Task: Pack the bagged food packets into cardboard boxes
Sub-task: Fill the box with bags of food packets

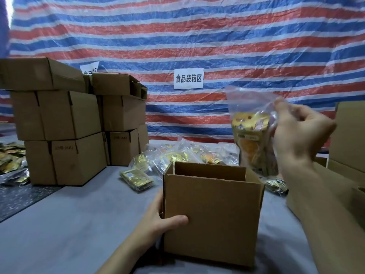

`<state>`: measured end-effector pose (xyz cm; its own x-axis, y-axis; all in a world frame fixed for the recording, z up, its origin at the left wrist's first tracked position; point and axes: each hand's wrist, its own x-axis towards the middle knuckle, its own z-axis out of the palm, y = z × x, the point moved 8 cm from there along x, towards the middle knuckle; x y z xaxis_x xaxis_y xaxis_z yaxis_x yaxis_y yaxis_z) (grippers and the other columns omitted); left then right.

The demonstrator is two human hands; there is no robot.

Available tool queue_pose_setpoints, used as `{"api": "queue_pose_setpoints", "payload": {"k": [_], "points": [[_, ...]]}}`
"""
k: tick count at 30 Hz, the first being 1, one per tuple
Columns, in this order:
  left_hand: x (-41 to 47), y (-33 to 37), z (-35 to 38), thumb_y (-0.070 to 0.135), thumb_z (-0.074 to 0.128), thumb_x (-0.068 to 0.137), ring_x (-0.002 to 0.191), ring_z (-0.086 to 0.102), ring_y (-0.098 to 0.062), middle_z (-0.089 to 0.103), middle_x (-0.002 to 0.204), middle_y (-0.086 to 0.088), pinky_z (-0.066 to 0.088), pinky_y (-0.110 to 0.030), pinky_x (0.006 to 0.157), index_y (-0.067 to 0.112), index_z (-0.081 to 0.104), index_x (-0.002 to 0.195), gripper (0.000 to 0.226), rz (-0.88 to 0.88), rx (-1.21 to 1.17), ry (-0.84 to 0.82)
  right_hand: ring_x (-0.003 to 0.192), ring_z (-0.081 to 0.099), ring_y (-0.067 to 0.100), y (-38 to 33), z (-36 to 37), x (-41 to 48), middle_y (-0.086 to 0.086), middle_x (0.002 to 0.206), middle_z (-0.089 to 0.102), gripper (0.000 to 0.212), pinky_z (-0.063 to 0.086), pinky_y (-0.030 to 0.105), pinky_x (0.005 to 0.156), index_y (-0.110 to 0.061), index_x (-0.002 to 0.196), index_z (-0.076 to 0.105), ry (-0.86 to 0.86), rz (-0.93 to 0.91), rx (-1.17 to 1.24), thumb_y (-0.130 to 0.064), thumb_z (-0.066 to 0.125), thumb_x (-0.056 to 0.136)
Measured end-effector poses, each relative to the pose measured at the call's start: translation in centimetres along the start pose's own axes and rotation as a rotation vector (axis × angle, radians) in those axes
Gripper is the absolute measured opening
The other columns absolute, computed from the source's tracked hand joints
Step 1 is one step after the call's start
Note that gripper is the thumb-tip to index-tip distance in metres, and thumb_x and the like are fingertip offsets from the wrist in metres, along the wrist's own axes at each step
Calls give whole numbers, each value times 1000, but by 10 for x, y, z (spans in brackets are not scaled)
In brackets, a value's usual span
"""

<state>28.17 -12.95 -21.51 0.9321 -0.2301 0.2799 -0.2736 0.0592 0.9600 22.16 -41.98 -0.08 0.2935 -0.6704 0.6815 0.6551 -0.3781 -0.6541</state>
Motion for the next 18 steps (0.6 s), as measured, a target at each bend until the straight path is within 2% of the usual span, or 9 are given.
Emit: {"api": "queue_pose_setpoints", "payload": {"k": [2, 5, 8, 11, 14, 16, 18], "points": [[1, 1, 1, 53, 99, 47, 114, 69, -22, 72, 123, 1, 59, -31, 86, 24, 50, 137, 106, 2, 32, -20, 70, 71, 7, -4, -3, 1, -11, 63, 68, 31, 62, 35, 66, -30, 63, 64, 23, 51, 121, -46, 72, 88], [1, 0, 3, 53, 98, 49, 115, 69, -19, 72, 122, 4, 59, -29, 86, 27, 49, 136, 104, -8, 58, -36, 74, 76, 12, -10, 2, -2, -9, 70, 75, 33, 63, 39, 69, -29, 58, 72, -55, 128, 289, -42, 73, 88], [1, -3, 4, 40, 95, 52, 114, 69, -19, 72, 121, 3, 58, -29, 86, 23, 49, 136, 97, -4, 61, -29, 81, 77, 21, -14, 3, -2, 1, 78, 77, 33, 63, 42, 71, -29, 57, 74, -102, 211, 449, -33, 74, 90], [0, -1, 9, 34, 90, 54, 111, 70, -16, 73, 118, 7, 58, -25, 84, 24, 49, 133, 90, 14, 62, -45, 87, 77, 27, -17, 1, 2, 8, 84, 78, 24, 63, 43, 74, -16, 72, 75, -131, 262, 662, -26, 71, 93], [-1, 1, 16, 32, 89, 55, 113, 69, -15, 73, 119, 8, 58, -25, 84, 24, 47, 134, 90, 19, 57, -75, 93, 75, 26, -19, 13, 0, 8, 90, 76, 21, 62, 44, 81, -9, 91, 72, -256, 335, 825, -27, 64, 99], [-1, 1, 18, 31, 89, 56, 112, 69, -16, 73, 119, 7, 58, -24, 84, 23, 46, 135, 90, 19, 49, -86, 91, 74, 22, -19, 24, -8, 6, 93, 75, 23, 60, 37, 81, -10, 98, 70, -382, 405, 848, -30, 58, 101], [-1, 1, 18, 32, 88, 54, 111, 70, -15, 73, 118, 7, 58, -24, 83, 21, 46, 134, 91, 22, 49, -84, 90, 72, 21, -14, 37, -21, 7, 97, 73, 28, 59, 36, 78, -10, 103, 70, -525, 486, 779, -33, 53, 102]]}}
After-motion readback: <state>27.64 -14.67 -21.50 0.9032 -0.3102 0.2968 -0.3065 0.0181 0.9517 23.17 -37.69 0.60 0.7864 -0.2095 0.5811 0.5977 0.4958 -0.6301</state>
